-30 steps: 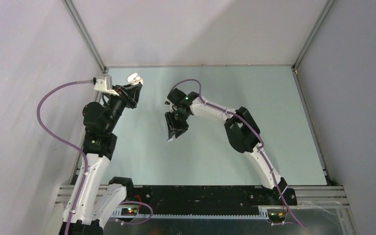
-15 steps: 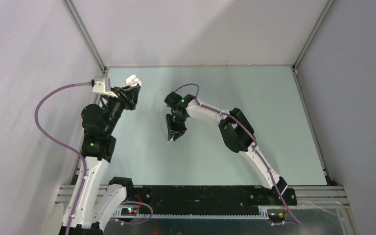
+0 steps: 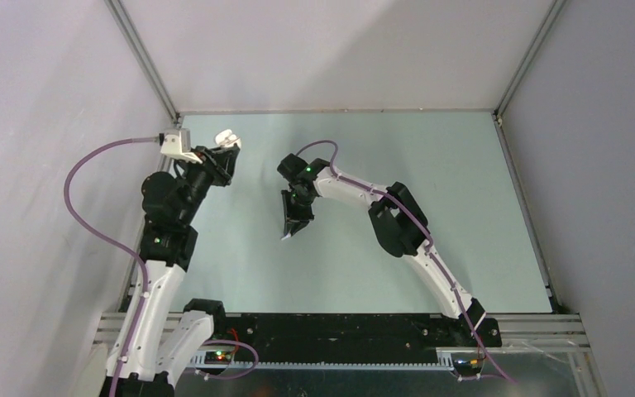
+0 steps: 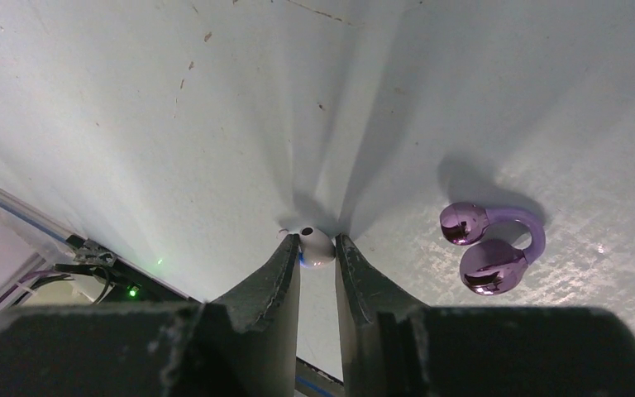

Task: Insert the wireless bluetooth earbuds into the charging case
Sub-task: Pick up the left earbud from the center of the board, then insert the left earbud into the left side groove of the charging case.

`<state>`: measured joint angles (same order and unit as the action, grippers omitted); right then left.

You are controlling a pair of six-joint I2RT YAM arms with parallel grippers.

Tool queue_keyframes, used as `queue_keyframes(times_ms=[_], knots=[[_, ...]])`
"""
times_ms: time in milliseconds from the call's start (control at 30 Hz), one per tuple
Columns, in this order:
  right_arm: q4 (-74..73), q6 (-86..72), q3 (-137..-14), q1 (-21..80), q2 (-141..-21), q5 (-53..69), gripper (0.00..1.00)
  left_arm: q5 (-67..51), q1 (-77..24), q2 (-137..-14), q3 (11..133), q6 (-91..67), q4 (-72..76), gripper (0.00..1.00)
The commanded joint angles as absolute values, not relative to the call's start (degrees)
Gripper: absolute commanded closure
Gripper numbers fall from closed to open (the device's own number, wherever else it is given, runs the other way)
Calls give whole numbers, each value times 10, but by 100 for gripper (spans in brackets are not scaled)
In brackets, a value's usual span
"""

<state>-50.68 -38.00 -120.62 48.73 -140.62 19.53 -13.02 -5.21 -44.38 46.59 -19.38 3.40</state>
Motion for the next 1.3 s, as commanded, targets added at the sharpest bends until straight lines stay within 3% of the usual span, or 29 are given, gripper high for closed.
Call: queue_keyframes(times_ms=[0,100,367,500,800,967,1267], knots=[[-506,-386,-1227,486,-1421,187,81,-124,-47,-446,473,-190,49,100],[-488,-358,-1224,486,-1416,208,100,-125,-47,-450,473,-189,47,100],[-388,-212,-1181,451,-1264,260,100,-184,-47,-480,468,-164,102,100],[-288,-82,-1058,417,-1124,290,100,-249,-47,-515,468,-176,176,100],[-68,171,-862,344,-811,403,100,-513,-56,-659,538,-291,409,100],[-22,382,-839,355,-753,433,100,-608,-93,-714,585,-244,423,100],[-56,756,-816,409,-728,462,100,-715,-142,-711,555,-178,414,100]])
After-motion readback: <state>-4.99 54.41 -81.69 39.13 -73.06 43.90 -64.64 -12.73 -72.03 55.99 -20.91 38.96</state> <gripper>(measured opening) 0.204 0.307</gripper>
